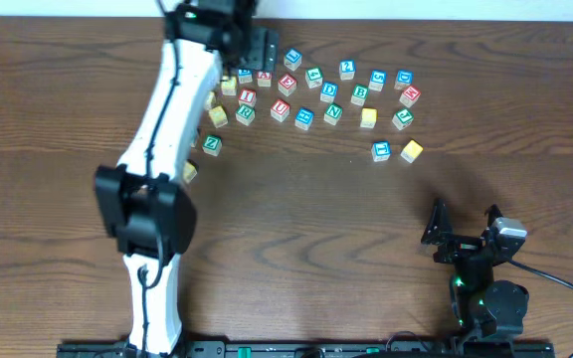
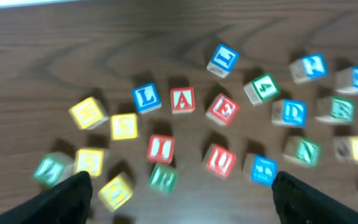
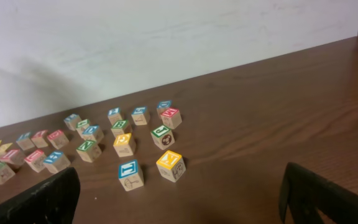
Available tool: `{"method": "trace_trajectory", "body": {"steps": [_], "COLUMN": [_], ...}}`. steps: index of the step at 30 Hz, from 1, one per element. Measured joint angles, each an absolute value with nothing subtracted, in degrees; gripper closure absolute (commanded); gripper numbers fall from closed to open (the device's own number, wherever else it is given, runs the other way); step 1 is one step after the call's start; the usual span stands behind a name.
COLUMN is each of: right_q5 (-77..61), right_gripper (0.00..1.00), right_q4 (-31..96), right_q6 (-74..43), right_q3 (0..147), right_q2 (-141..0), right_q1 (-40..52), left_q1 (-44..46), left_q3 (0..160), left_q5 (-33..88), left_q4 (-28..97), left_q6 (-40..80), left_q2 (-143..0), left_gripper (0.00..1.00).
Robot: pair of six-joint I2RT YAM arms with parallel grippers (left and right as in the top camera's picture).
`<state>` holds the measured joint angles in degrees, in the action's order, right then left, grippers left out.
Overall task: Spell out AI2
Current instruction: 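Move the left gripper up over the red A block, then lower the left gripper and close it on the red A block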
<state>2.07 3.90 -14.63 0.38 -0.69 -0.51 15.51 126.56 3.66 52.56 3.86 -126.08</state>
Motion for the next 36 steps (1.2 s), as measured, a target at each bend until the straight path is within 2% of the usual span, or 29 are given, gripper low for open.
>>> {"method": "trace_trajectory", "body": {"steps": [9,20,29,36], "right_q5": [2.07,2.07,2.07,2.07], "right_gripper": [0.01,0.01,0.01,0.01], "right_q4": [3.88,3.88,3.88,3.90], "right_q6": [-14.63,-14.63,-14.63,-14.63], "right_q3": [0.38,0.38,0.38,0.38], "right_q2": [-0.69,-0.69,-0.69,-0.69], "right_q1": [-0.51,-0.51,-0.51,-0.51], "left_q1": [16.01,16.12,17.21,18.17], "left_q3": [126.56,126.56,126.56,126.56], "left_q5": [0.45,-0.01,-0.16,-0.19], "left_q4": [45.47,41.17,35.11,33.54], "left_q6": [7.53,7.46,7.49,7.49], "left_q2": [-134.13,-139.59,-140.81,-142.87], "left_gripper": [0.12,0.19,0.36,0.41]}}
